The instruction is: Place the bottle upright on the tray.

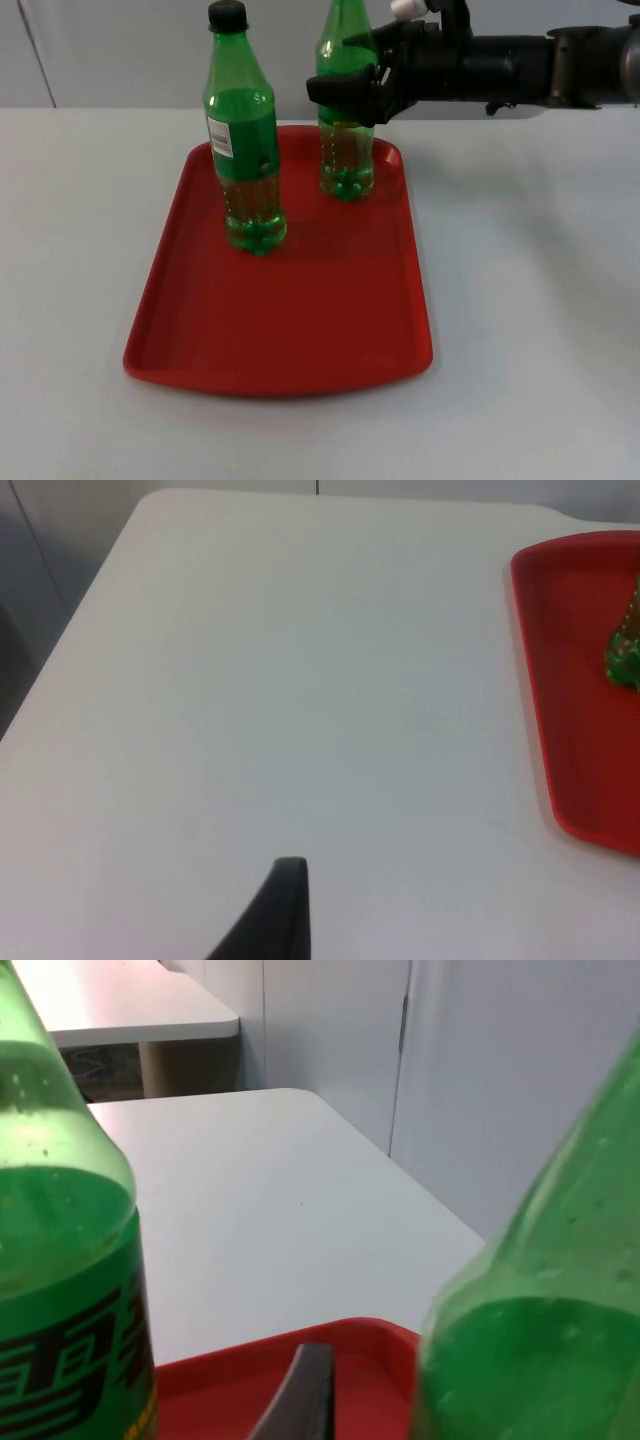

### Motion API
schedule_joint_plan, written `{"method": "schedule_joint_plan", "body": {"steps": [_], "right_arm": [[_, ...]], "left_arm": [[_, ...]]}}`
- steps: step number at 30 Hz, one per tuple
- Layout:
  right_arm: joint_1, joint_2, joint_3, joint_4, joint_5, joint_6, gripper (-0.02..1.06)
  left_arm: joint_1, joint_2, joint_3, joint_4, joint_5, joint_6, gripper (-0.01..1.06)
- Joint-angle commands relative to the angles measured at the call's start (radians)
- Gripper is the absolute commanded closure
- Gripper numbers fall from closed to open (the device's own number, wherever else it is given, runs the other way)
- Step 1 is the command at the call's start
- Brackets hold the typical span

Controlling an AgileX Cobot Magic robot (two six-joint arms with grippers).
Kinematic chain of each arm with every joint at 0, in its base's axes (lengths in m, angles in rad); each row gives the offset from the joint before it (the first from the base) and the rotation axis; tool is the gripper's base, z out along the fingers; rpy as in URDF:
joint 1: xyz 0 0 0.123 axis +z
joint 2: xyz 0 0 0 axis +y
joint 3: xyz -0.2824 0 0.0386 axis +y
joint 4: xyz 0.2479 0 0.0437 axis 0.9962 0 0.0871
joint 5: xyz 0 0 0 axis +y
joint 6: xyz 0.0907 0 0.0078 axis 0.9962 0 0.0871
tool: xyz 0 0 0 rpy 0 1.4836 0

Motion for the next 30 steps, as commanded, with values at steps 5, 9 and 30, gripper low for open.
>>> {"method": "schedule_joint_plan", "body": {"steps": [5,9,30], "right_arm": [[0.006,-0.002,-0.009,0.011,0.006,-0.257,0.21],[0.006,-0.002,-0.009,0.011,0.002,-0.249,0.21],[0.006,-0.013,-0.009,-0.099,-0.025,-0.008,-0.01]], "left_arm": [[-0.007,-0.003,0.004,-0.005,-0.001,0.001,0.00],[-0.007,-0.003,0.004,-0.005,-0.001,0.001,0.00],[-0.007,-0.003,0.004,-0.005,-0.001,0.001,0.00]]}}
